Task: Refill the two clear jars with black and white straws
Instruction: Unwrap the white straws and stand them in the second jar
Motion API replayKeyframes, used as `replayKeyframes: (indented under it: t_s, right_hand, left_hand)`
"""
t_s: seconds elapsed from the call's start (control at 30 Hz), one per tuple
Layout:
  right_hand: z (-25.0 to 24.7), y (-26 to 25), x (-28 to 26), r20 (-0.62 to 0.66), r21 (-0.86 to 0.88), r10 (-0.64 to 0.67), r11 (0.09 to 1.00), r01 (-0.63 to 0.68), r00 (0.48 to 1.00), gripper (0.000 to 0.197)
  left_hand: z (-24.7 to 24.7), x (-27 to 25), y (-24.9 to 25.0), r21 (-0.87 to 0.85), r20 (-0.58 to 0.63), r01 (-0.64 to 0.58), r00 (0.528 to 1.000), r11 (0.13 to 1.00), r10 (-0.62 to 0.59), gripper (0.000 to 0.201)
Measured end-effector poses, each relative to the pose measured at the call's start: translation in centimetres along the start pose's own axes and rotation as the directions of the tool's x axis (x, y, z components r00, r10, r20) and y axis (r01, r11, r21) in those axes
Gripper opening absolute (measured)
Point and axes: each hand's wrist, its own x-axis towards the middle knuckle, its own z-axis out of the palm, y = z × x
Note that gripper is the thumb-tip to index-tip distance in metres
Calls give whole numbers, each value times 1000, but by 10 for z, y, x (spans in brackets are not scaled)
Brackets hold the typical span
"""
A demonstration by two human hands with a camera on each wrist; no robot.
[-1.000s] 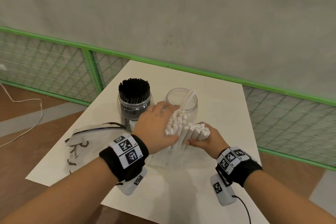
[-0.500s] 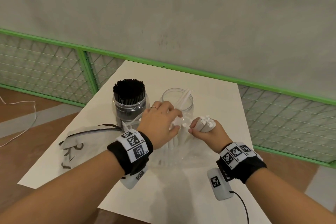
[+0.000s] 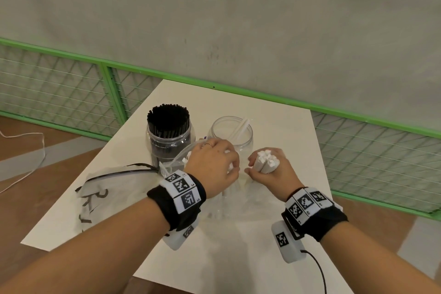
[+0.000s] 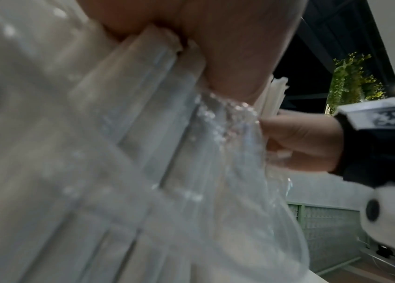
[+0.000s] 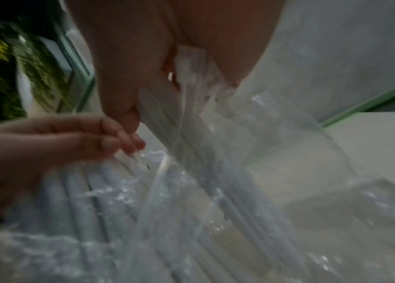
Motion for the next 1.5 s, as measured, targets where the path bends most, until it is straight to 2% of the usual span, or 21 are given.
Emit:
replayKeyframes:
  t_s: [0.07,0.2,0.27,0.33,0.5,0.63,0.7,0.77,0.87,0.97,1.03,1.13,1.23,1.37,1.5]
  right_hand:
    - [-8,-14,-5,-76,-59,-81,995,77,994,25]
    - [-14,-29,-18,-73,42,-99,994,103,992,16]
    - [-8,-19,-20,-78,86,-35,995,42,996,11]
    - [0,2,-19,-102,70,66,996,-59,993,15]
    - [25,59,-15,-91,27,311,950,-310,946,13]
    - [40,84,-18,-61,53,403,915,-400,913,16]
    - [43,89,-18,-54,56,423,906,-420,904,18]
    - [39,88,-15,-26,46,412,911,-411,911,15]
    - [17,68,-8,7,95,324,941,-324,946,10]
    - [-11,23,3,-72,193,209,962,-192,975,9]
    - [-27,-10,15,-129,295,127,952,-84,984,16]
    - [-45,-51,40,-203,401,0,912,84,979,26]
    - [-45,-78,70,-242,399,-70,902,165,968,31]
    - [-25,-71,110,-212,356,-8,931,85,977,11]
    - [-4,-43,132,-170,332,153,939,-89,974,13]
  left_hand:
    - [1,-2,1,0,-2,10,1000,1000,-10,25]
    - [1,-2,5,18,20,11,1000,1000,-11,26]
    - [-1,0,4,12,23,14,1000,1000,-14,24]
    - [-2,0,2,2,19,12,1000,1000,-12,23]
    - [-1,-4,-1,-34,-26,12,1000,999,-13,21]
    - [2,-8,-1,-31,-106,32,994,999,-35,19]
    - [1,-9,-2,-34,-72,40,996,999,-43,21]
    - [-2,-9,-2,-30,-20,48,999,998,-49,21]
    - [-5,-9,-6,-26,12,69,998,997,-69,20]
    - [-6,-8,-12,-20,25,93,995,995,-92,22]
    - [-7,-9,-12,-7,43,88,995,996,-88,23]
    - [-9,-9,-9,4,49,73,996,997,-73,24]
    - [-11,-10,-10,2,64,74,995,997,-73,24]
    - [-9,-11,-11,13,80,68,994,998,-69,27]
    - [-8,-12,-11,7,35,53,998,999,-53,27]
